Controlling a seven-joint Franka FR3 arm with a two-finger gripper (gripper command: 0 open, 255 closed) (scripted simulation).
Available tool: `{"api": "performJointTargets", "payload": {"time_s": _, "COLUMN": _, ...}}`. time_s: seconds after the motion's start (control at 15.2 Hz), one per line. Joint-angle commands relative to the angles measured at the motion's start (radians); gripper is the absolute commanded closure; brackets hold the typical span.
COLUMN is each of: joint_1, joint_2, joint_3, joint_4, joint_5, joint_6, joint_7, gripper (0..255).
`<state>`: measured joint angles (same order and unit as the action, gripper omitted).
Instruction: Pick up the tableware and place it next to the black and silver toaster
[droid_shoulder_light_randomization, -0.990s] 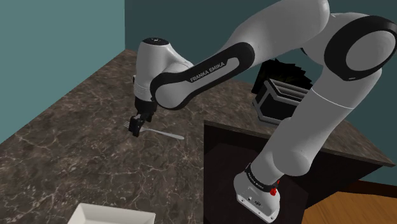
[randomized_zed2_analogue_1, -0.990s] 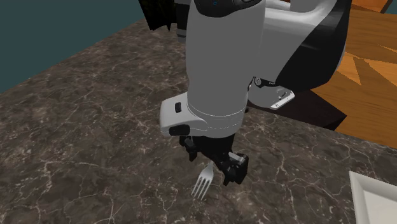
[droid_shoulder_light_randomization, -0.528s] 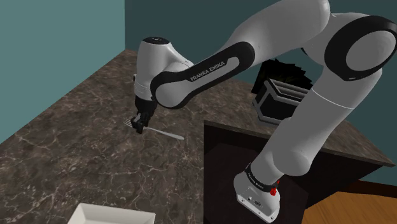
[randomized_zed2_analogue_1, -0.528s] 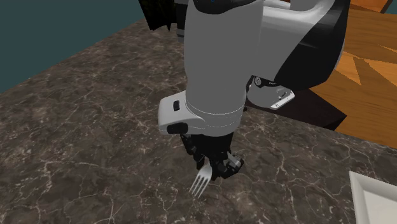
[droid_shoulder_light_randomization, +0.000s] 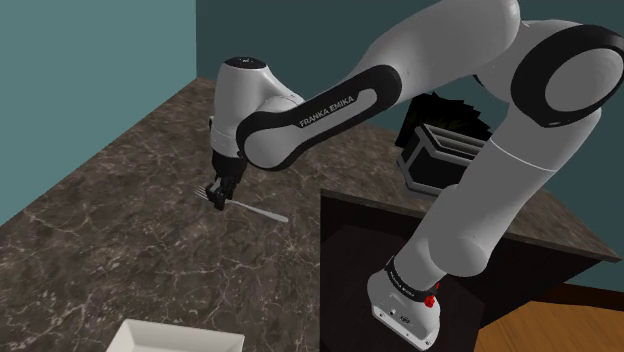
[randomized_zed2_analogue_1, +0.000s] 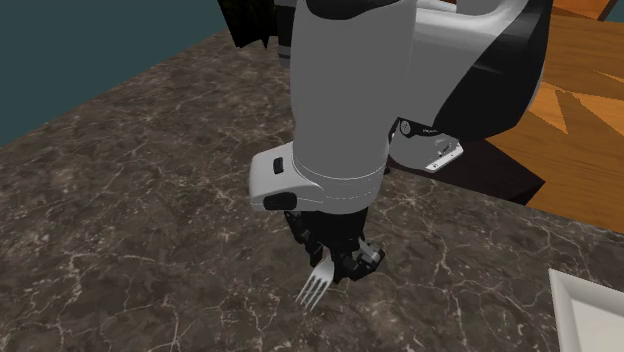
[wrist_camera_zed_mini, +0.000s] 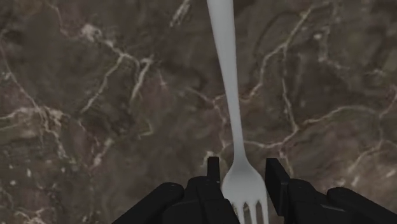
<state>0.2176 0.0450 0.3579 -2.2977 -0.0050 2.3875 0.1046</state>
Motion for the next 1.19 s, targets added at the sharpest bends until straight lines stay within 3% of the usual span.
{"api": "performJointTargets", "payload": {"time_s": 0.0, "joint_1": 0.001, "joint_2": -0.012, "joint_3": 0.002, "joint_4": 0.005, "joint_5": 0.008, "joint_6": -0.02, "joint_7": -0.005, "gripper": 255}}
{"api": "performJointTargets", "payload": {"time_s": 1.12, "joint_1": -0.002, "joint_2": -0.136, "joint_3": -0.005, "joint_4": 0.117, "joint_5": 0.059, "joint_6": -0.248, "joint_7": -0.04, "gripper": 255}}
